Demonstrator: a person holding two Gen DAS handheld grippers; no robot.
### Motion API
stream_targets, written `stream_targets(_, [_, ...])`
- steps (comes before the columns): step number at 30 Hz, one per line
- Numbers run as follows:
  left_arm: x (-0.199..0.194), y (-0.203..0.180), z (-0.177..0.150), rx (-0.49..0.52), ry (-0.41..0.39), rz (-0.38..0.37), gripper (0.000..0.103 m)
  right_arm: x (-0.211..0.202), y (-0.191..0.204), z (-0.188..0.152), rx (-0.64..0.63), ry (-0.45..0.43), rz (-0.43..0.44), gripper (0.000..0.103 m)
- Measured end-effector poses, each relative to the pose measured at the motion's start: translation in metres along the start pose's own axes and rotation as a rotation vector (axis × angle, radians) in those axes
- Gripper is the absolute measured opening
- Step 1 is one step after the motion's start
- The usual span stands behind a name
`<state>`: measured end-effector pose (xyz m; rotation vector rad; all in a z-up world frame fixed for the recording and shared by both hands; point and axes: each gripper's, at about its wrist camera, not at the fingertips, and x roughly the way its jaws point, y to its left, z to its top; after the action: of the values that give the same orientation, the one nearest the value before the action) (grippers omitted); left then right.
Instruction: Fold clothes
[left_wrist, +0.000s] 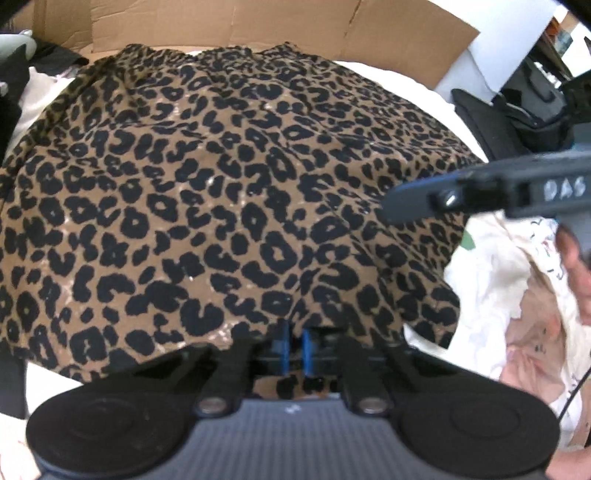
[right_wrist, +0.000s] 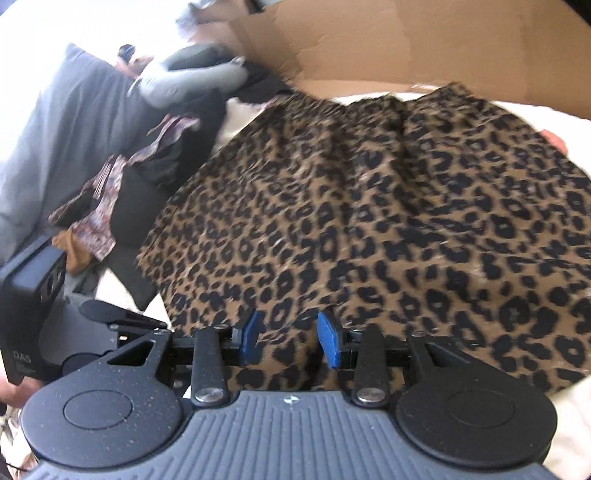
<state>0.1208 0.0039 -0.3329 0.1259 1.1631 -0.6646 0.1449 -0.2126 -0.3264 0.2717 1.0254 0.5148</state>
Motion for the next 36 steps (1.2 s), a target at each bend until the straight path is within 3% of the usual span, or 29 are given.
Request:
stream_targets(1, [-0.001, 0.0, 0.0, 0.013, -0.007, -0.003, 0.001, 0.004, 0.003, -0.001, -0.013, 0.009, 0.006, 0.042])
stream_targets(17, [-0.012, -0.006, -0.02, 0.19, 0.038, -0.011, 0.0, 0.058, 0.012, -0.015, -0.08, 0.153, 0.063, 0.042])
stream_targets(24, [-0.007, -0.001, -0.026, 0.182, 0.096, -0.011, 0.001, 0.058, 0.015, -0.024, -0.102, 0.199, 0.069, 0.042])
stream_targets(29, [-0.021, 0.012, -0.023, 0.091, 0.107, -0.025, 0.003, 0.044, 0.019, -0.013, -0.116, 0.166, 0.086, 0.042])
stream_targets(36, [-0.059, 0.053, -0.019, 0.013, 0.041, 0.114, 0.008, 0.042, 0.036, -0.019, -0.192, 0.17, 0.094, 0.042])
